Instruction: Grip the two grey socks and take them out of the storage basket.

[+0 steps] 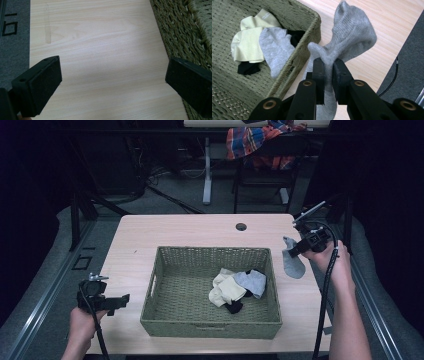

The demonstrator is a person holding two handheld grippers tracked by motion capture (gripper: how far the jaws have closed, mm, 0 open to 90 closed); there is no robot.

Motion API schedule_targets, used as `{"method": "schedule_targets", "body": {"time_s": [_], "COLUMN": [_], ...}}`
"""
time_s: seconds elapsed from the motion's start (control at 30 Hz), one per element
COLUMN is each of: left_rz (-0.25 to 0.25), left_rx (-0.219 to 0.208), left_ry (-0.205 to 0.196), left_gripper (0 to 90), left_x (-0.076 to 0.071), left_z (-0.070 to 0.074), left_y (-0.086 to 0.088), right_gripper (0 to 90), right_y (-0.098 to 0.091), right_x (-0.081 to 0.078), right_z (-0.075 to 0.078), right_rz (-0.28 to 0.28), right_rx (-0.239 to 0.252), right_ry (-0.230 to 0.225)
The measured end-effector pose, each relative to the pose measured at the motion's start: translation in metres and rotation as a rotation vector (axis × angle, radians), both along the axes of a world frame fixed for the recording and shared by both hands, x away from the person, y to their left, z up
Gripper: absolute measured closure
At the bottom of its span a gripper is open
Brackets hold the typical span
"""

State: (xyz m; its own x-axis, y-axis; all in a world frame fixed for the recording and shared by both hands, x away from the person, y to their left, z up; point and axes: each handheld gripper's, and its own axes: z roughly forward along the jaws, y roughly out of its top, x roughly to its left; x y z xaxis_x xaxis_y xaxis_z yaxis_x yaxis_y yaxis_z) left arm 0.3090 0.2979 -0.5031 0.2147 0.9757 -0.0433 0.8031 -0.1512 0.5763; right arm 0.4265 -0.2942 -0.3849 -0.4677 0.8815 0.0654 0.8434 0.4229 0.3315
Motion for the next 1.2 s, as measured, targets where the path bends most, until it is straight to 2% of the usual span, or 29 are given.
{"method": "schedule_targets", "body": {"time_s": [0.23, 0.37, 0.6, 0.73, 0.83, 0.93, 0.97, 1.0, 1.07, 1.2], "left_rz": [0.000, 0.001, 0.001, 0.001, 0.000, 0.001, 0.001, 0.001, 0.001, 0.002], "left_rx": [0.000, 0.000, 0.000, 0.000, 0.000, 0.000, 0.000, 0.000, 0.000, 0.000], "left_ry": [0.000, -0.001, -0.001, -0.001, -0.001, -0.001, -0.002, -0.002, -0.002, -0.002], "left_gripper": [0.8, 0.8, 0.7, 0.7, 0.7, 0.7, 0.7, 0.7, 0.8, 0.8], "left_x": [0.000, 0.000, 0.000, 0.000, 0.000, 0.000, 0.000, 0.000, 0.000, 0.000], "left_z": [0.000, 0.000, 0.000, 0.000, 0.000, 0.000, 0.000, 0.000, 0.000, 0.000], "left_y": [0.000, 0.000, 0.000, 0.000, 0.000, 0.000, 0.000, 0.000, 0.000, 0.000], "right_gripper": [81.8, 81.9, 81.8, 81.8, 81.9, 81.9, 81.9, 81.9, 81.8, 81.8], "right_y": [-0.005, -0.008, -0.011, -0.014, -0.014, -0.014, -0.013, -0.014, -0.013, -0.012], "right_x": [0.003, 0.005, 0.008, 0.011, 0.013, 0.016, 0.017, 0.019, 0.019, 0.022], "right_z": [-0.006, -0.011, -0.020, -0.025, -0.033, -0.040, -0.043, -0.045, -0.052, -0.063], "right_rz": [-0.028, -0.028, -0.058, -0.046, -0.060, -0.047, -0.054, -0.039, -0.062, -0.060], "right_rx": [0.009, 0.000, 0.009, -0.005, -0.007, -0.013, -0.016, -0.026, -0.019, -0.029], "right_ry": [-0.001, 0.019, 0.023, 0.056, 0.060, 0.087, 0.082, 0.099, 0.094, 0.120]}}
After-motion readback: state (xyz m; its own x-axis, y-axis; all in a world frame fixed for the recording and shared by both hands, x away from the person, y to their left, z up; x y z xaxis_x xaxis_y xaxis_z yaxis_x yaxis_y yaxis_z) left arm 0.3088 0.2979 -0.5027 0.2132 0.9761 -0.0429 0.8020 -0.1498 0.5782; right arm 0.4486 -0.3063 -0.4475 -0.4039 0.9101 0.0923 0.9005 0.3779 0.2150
